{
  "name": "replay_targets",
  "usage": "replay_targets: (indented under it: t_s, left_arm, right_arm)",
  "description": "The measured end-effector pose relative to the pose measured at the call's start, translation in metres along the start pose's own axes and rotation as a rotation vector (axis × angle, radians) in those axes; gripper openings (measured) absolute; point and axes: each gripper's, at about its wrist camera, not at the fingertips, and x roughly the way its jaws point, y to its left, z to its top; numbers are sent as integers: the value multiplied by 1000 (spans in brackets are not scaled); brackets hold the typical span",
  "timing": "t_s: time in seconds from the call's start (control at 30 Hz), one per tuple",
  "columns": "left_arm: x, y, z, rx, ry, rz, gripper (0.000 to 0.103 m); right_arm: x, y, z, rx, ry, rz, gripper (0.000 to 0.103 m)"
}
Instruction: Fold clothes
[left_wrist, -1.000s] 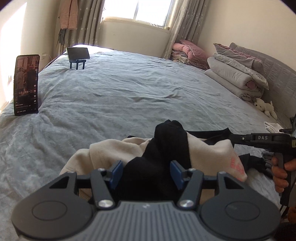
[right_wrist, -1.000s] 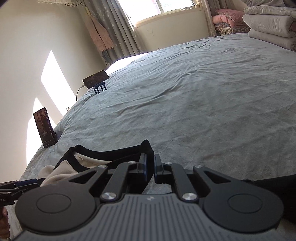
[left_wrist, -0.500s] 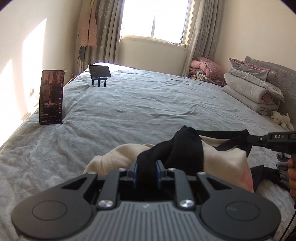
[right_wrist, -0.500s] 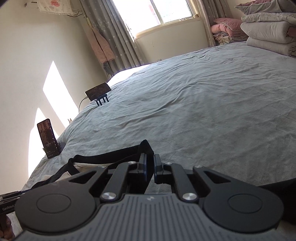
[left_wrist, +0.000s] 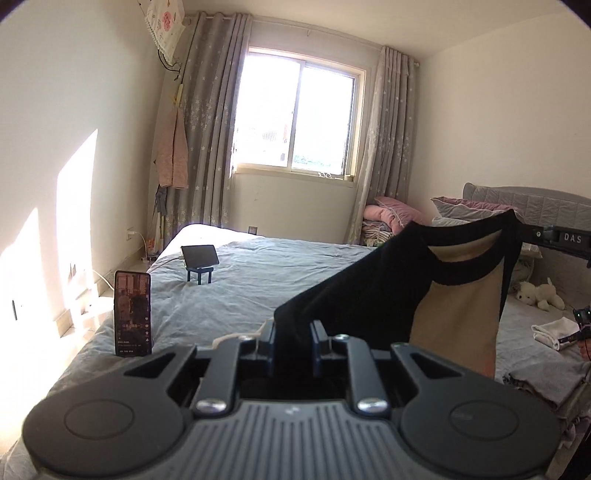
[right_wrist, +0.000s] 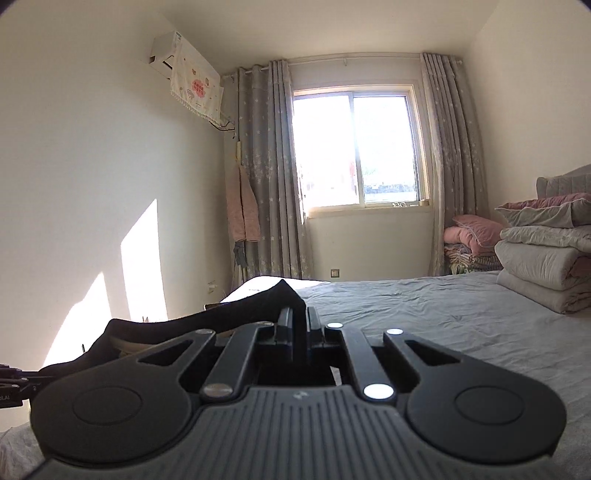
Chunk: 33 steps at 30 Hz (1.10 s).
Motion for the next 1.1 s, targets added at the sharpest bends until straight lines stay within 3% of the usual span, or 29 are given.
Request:
replay_targets:
  t_s: [0.13,0.3,0.4,0.63,0.7,0.83,0.9,1.1]
  left_arm:
    - [-23,-8,21,10,-16,-76,18]
    - [-15,-8,9,-35,122,-198,19]
    - [6,-4,-24,-90,252,-238,20]
    - [50,2,-106,-180,476,-227,19]
    - [52,5,-120,-199,505,-229,23]
    - [52,1,-130,-179,517,-255,50]
    - [54,-2,-130,-157,517,-260,56]
    - [60,-24,-131,-73,510,-338,55]
  right_arm:
    - [-22,-1,25,-28,-57,-17,7]
    - [-34,-8,33,-28,-57,-4,7]
    - [-28,-6,16,-37,26,-1,7]
    - [5,-11,-65,-24,286,-20,7]
    - [16,-12,-89,-39,338,-61,7]
    - [31,-21,-122,-43,412,-116,7]
    - [32,-23,-131,-28,432,-125,7]
    - [34,-26,-137,-22,438,-119,7]
